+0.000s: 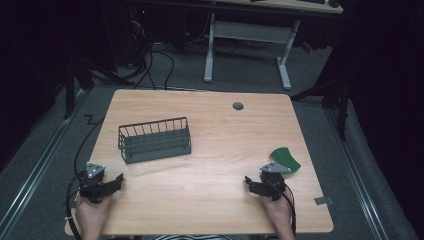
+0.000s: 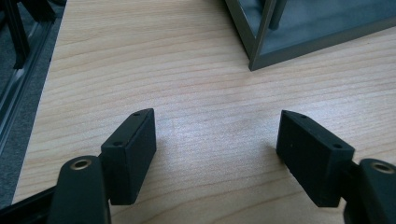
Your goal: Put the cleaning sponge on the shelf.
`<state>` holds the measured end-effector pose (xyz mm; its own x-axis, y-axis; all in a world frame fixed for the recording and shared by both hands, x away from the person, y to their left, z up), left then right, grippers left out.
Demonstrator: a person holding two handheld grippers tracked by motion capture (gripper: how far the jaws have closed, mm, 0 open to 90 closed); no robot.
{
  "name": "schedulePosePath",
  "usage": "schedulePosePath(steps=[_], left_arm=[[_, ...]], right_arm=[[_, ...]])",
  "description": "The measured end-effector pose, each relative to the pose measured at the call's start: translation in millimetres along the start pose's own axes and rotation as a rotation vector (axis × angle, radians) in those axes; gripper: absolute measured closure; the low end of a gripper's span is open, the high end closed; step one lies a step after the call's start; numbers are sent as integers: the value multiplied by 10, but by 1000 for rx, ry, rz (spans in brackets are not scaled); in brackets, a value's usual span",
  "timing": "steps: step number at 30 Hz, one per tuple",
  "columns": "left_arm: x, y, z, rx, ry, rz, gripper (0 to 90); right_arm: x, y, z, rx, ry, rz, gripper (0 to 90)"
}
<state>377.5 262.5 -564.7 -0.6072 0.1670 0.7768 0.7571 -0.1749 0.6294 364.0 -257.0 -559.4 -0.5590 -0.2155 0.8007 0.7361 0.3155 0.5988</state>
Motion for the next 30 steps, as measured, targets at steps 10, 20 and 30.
schedulePosePath(steps=[10,20,30], left_arm=[[-3,6,0,-8,-7,0,293],[5,6,10,-4,-37,-4,292],[47,10,-17,7,-58,-22,288]], right_arm=[[-2,5,1,-1,3,0,255],[9,6,-5,7,12,12,276],[68,74,-13,-14,43,-37,452]])
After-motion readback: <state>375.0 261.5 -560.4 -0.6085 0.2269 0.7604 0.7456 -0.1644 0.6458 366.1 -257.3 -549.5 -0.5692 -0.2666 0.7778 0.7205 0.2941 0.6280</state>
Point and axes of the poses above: each handheld gripper's, and its own axes: x roughly backward along the jaws, y roughly out of its top, z roughly to its left, the point moved 4 cm from there along -x, roughly forward along the jaws, and after that the axes turned 9 degrees about z, right-handed, at the moved point
